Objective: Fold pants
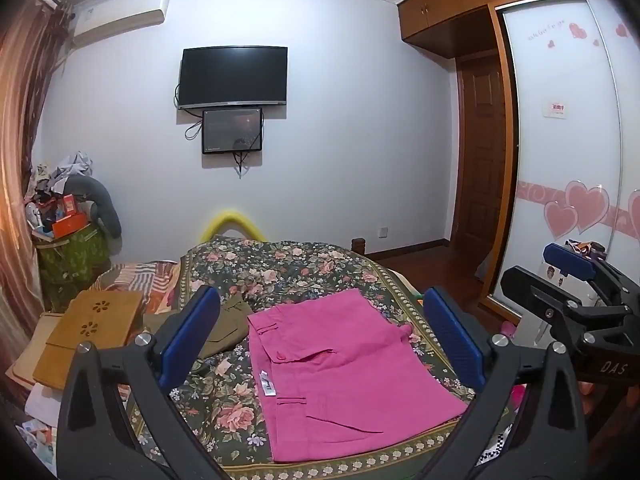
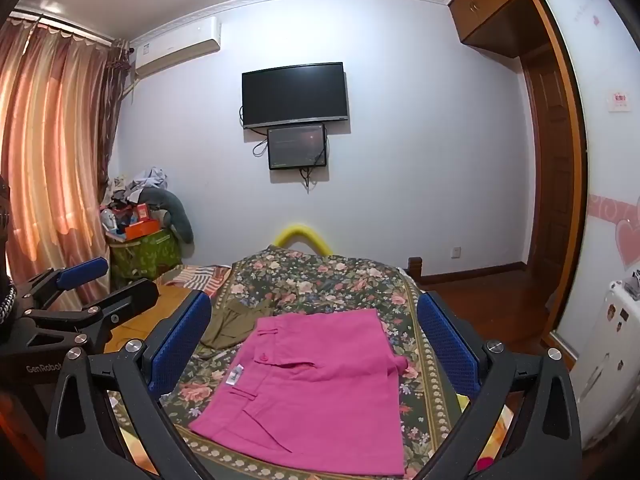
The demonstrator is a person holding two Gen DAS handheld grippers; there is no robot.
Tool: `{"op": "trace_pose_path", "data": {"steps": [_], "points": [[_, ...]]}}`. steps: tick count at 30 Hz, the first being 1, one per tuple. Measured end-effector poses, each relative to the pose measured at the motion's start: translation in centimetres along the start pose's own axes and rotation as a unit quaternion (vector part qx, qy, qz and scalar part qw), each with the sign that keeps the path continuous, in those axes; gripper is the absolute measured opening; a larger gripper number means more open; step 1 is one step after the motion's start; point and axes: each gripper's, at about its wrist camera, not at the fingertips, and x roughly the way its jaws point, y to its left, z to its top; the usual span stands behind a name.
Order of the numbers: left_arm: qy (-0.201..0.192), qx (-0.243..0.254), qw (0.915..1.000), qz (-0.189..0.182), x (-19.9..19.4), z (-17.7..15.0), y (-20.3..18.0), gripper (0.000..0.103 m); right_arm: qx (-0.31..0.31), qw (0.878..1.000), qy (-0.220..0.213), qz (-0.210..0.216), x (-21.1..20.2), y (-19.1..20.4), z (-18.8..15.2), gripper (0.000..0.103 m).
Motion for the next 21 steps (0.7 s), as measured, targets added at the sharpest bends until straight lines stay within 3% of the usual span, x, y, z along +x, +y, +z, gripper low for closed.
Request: {"op": "trace_pose_path", "data": {"steps": [21], "points": [[-0.007, -0.002, 1.0000, 0.001, -0.05, -0.35, 0.08, 0.103, -0.001, 1.000, 0.001, -0.001, 0.00, 0.00, 0.02, 0.102]]}}
